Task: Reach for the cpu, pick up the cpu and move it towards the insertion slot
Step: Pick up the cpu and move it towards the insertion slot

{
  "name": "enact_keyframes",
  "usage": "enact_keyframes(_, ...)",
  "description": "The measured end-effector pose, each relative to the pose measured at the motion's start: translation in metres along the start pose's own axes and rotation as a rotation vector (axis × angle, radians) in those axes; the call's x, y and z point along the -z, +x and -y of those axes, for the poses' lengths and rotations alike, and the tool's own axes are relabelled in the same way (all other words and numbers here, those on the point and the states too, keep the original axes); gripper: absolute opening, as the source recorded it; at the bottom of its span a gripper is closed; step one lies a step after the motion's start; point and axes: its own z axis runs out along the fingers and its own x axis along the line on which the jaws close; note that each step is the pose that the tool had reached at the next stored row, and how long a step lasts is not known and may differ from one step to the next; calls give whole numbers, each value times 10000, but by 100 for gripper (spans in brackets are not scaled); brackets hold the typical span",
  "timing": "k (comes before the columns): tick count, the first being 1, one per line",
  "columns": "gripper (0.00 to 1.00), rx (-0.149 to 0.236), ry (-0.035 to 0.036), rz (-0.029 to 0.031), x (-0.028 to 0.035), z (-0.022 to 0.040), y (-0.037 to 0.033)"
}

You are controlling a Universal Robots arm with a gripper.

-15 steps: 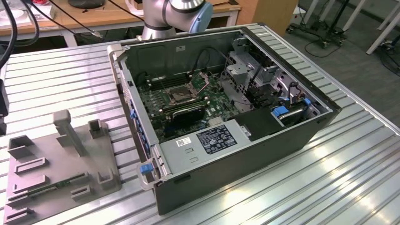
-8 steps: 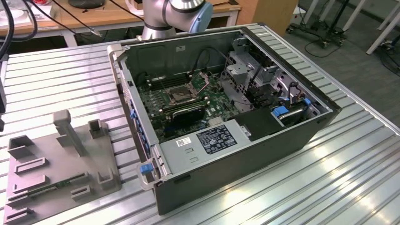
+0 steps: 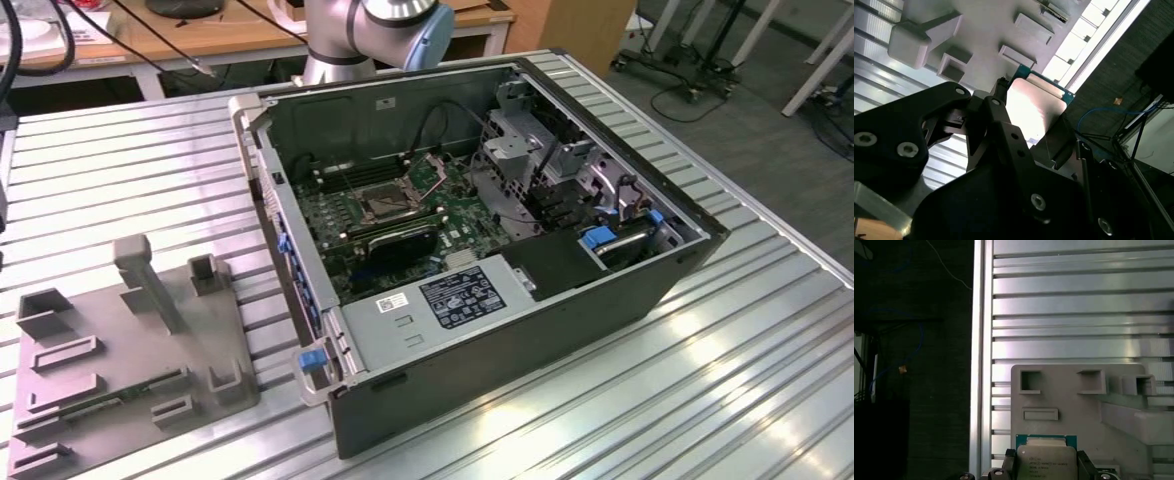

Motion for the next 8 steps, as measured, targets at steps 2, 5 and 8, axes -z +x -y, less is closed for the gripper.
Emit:
enact_keyframes(2,55,0,-13,-1,20,-2,0)
enact_keyframes(5,55,0,-33,1,50,-4,-1)
enact_keyframes(8,55,0,-46,-1,82,-6,-1)
